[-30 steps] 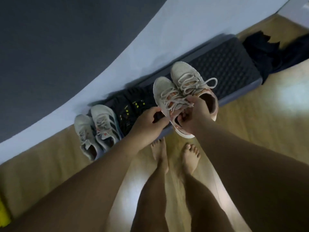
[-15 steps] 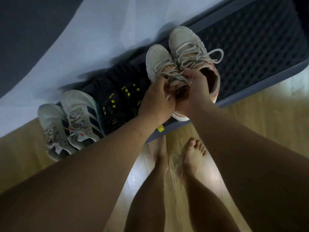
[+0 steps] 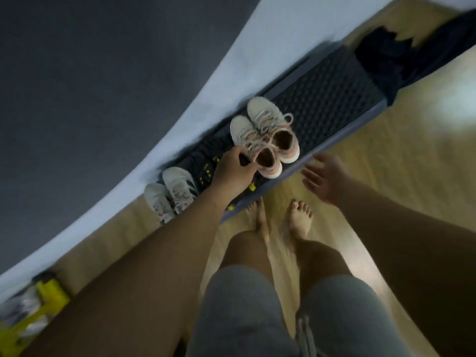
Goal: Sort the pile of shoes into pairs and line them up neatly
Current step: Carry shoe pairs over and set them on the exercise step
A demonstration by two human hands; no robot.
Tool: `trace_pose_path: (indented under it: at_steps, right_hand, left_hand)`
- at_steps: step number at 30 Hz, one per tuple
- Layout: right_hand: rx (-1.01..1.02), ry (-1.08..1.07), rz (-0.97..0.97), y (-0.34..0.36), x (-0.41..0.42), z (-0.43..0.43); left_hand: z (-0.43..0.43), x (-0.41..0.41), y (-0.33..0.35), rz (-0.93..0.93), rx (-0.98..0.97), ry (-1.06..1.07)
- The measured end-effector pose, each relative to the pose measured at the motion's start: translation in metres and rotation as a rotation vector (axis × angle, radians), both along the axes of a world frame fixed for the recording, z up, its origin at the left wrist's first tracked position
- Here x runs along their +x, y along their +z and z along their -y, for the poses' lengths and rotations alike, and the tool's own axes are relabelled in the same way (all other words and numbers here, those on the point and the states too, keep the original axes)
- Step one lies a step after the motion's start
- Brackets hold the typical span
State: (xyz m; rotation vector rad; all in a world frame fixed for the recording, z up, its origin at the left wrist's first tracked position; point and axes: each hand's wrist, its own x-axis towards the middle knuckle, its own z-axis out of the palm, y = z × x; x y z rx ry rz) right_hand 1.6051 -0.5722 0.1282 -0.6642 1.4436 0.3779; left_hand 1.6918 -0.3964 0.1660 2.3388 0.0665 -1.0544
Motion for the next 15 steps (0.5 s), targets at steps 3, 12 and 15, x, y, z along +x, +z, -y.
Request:
trace_pose_path:
  at_steps: [3, 12, 15]
  right_hand:
    - [-0.213, 0.053, 0.027, 0.078, -0.029, 0.027]
    - [-0.698, -0.037, -0.010, 0.244, -0.148, 0.007]
    - [-0.817, -0.104, -0.133, 0.273, -0.212, -0.039]
  left_hand:
    - [0.014, -0.010, 0.059, 0.050, -0.077, -0.058]
    - [0.103, -0.072, 0.173, -0.019, -0.282, -0.619]
    - [0.117, -0.109, 0.209, 0.021, -0.366, -0.854]
